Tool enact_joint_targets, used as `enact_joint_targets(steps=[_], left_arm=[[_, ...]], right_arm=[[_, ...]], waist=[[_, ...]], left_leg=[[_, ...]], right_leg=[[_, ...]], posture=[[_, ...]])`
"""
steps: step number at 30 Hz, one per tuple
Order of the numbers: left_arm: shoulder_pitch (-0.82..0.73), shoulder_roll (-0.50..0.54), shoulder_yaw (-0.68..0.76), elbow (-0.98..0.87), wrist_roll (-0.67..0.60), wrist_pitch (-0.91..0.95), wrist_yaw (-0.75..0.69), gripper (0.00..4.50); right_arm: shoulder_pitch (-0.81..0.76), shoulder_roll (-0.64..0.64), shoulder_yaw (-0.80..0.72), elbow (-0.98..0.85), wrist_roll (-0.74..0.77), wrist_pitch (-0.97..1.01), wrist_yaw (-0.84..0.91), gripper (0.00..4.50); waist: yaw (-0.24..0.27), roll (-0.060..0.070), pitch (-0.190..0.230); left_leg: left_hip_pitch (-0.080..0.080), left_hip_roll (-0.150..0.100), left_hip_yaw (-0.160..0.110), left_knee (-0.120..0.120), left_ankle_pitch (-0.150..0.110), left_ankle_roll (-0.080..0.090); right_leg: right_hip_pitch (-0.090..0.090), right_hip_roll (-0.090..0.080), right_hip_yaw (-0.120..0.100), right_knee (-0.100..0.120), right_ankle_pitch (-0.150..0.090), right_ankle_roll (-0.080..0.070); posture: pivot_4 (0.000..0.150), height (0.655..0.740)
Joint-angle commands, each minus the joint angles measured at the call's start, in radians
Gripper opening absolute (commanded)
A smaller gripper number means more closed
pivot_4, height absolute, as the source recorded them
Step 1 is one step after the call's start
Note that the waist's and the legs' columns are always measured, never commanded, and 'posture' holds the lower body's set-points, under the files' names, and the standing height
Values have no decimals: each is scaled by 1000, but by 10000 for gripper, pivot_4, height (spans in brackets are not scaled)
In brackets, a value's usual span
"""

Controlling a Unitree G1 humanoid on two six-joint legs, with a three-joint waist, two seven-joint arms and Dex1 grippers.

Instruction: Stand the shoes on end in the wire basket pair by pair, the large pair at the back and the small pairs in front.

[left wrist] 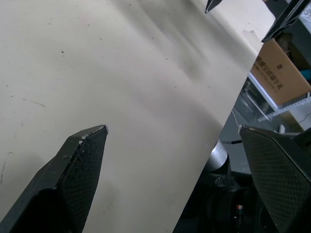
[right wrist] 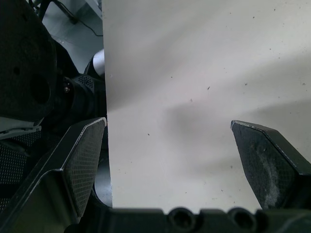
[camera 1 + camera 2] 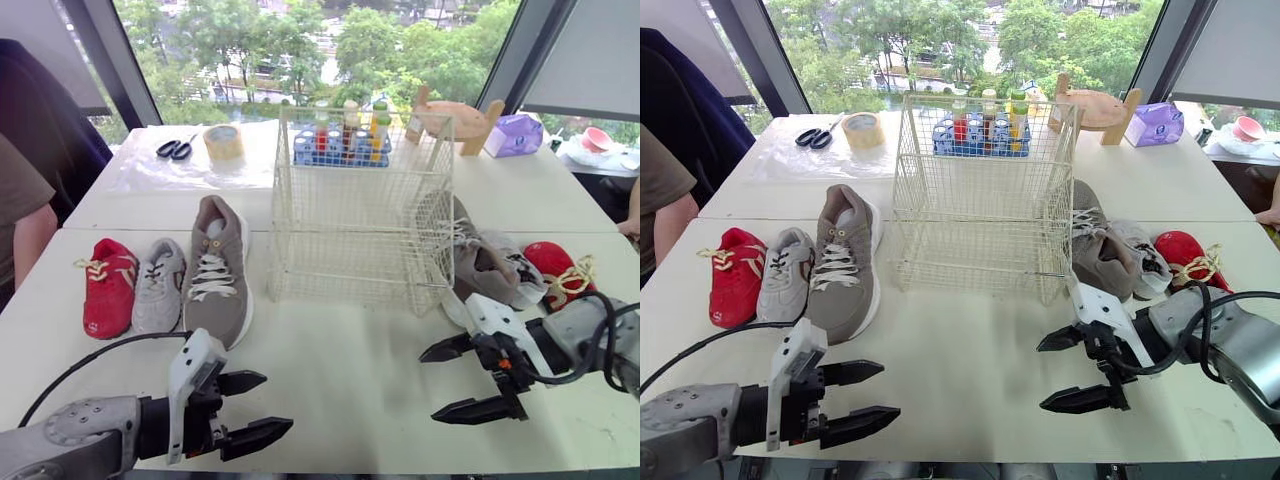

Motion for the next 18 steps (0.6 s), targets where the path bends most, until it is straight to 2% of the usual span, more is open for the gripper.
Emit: enact_joint_targets(steps=[1, 18], left_arm=[[-17, -10, -10, -8, 21, -13, 1, 44416], [-49, -41, -30, -14, 7, -2, 26, 44416]], right_arm=[[-2, -5, -15, -32, 16, 11, -1, 45000], [-67, 4, -9, -20, 12, 44, -5, 45000]], waist=[[-1, 0, 0], [-1, 0, 0]], left_leg=[[0, 0, 0, 0, 0, 0], [0, 0, 0, 0, 0, 0]], right_leg=[[0, 0, 0, 0, 0, 0], [0, 0, 0, 0, 0, 0]], posture=[[1500, 7400], [1500, 7400]])
